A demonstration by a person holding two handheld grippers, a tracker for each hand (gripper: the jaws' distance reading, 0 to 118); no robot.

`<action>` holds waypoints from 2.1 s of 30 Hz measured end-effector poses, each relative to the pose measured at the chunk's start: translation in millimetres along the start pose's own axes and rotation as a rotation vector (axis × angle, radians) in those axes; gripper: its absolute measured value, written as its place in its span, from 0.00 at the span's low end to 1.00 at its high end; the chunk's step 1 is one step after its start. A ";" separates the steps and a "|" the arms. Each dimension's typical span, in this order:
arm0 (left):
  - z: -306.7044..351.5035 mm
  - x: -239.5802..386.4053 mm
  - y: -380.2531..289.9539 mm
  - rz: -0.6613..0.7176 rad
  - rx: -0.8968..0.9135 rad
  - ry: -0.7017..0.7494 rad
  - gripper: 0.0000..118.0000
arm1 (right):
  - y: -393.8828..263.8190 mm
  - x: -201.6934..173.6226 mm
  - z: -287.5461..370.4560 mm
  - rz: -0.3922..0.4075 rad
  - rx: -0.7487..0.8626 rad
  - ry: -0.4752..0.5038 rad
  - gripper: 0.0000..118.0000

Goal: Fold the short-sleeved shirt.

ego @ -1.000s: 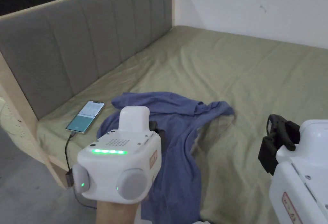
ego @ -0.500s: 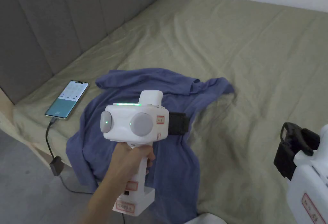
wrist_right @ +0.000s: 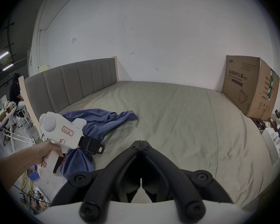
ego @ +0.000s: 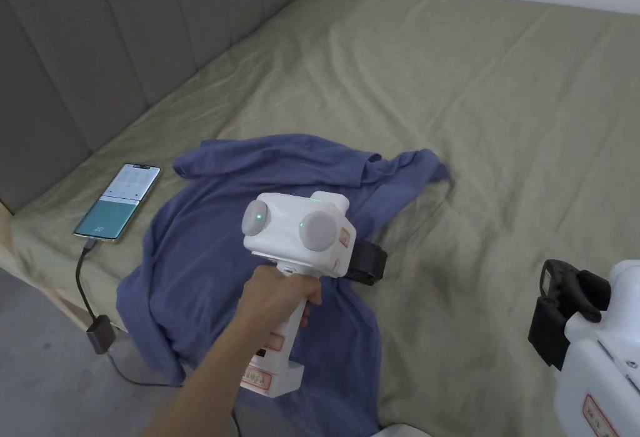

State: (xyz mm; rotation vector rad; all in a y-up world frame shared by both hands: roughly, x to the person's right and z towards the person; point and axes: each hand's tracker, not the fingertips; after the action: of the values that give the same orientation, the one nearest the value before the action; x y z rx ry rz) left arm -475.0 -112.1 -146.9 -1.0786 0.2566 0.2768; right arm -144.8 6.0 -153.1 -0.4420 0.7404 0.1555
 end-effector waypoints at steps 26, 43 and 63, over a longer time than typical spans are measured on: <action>81.8 -19.2 -6.5 0.174 0.074 -0.013 0.04 | 2.3 41.0 45.0 -0.073 0.037 -0.004 0.00; 333.1 149.0 109.6 -0.069 0.546 -0.397 0.04 | 24.5 120.8 124.1 -0.205 0.214 -0.157 0.00; -22.1 433.0 3.2 -0.423 -0.193 -0.452 0.04 | -18.0 237.1 178.7 -0.295 0.147 -0.507 0.00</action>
State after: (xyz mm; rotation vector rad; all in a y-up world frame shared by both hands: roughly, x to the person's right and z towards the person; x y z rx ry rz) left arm -72.3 -88.7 -305.8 -1.1989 -0.4074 0.1590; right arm 144.1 64.7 -192.2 -0.3466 0.1819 -0.0649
